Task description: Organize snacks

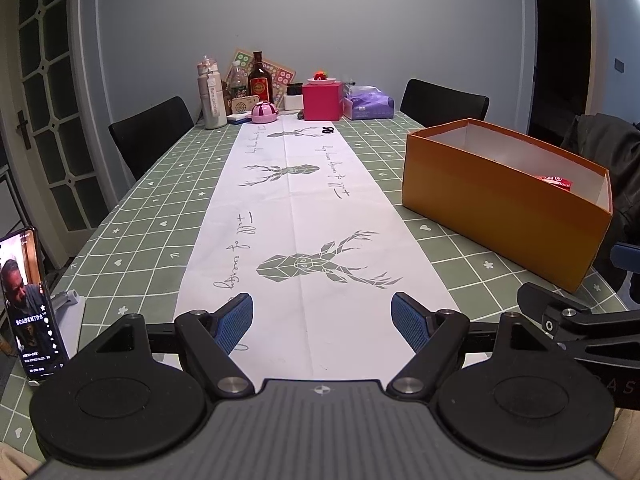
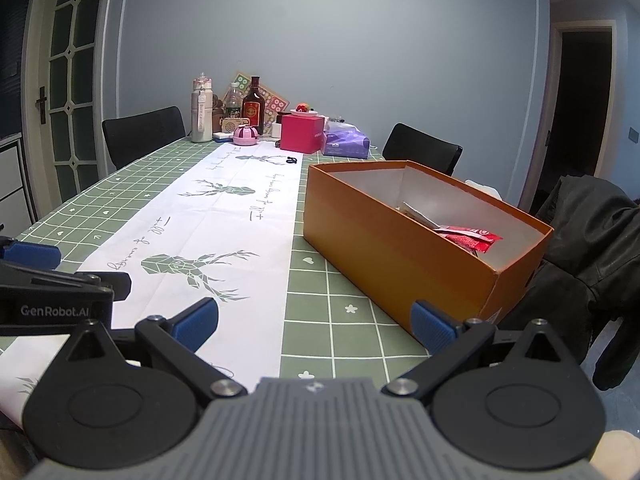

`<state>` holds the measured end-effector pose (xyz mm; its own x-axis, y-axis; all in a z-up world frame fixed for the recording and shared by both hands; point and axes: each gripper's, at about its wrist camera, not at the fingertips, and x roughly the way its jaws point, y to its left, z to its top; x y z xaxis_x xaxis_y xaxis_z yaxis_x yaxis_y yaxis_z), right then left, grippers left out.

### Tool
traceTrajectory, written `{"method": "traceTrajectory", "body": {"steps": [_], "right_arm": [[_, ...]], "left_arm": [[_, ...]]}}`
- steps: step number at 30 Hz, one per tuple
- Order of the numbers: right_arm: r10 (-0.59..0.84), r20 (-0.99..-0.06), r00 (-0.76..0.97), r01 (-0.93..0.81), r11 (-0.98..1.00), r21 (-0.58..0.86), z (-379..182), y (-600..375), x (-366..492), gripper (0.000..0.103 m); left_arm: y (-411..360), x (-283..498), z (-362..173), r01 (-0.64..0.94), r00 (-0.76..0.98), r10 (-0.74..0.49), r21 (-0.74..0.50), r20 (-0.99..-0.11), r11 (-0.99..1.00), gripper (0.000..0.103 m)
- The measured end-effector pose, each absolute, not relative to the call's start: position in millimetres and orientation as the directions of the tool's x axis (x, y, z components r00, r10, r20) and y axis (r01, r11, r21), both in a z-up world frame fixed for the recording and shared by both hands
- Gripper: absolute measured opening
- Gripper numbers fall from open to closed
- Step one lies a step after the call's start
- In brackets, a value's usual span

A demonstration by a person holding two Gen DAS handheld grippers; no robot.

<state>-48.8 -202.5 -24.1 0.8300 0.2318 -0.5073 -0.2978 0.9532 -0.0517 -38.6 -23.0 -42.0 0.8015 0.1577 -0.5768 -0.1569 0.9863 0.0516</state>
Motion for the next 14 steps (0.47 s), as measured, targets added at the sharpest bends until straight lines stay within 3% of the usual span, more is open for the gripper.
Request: {"method": "traceTrajectory", "body": {"steps": [14], "right_arm": [[0.234,-0.510,0.828,-0.303,0.951,-0.054,-24.0,-201.2,-51.3,0.100]], "left_arm": [[-22.0,-39.5,-40.5,-0.155,0.803,0.152,0.044,-0.576,0.987,0.092]]}}
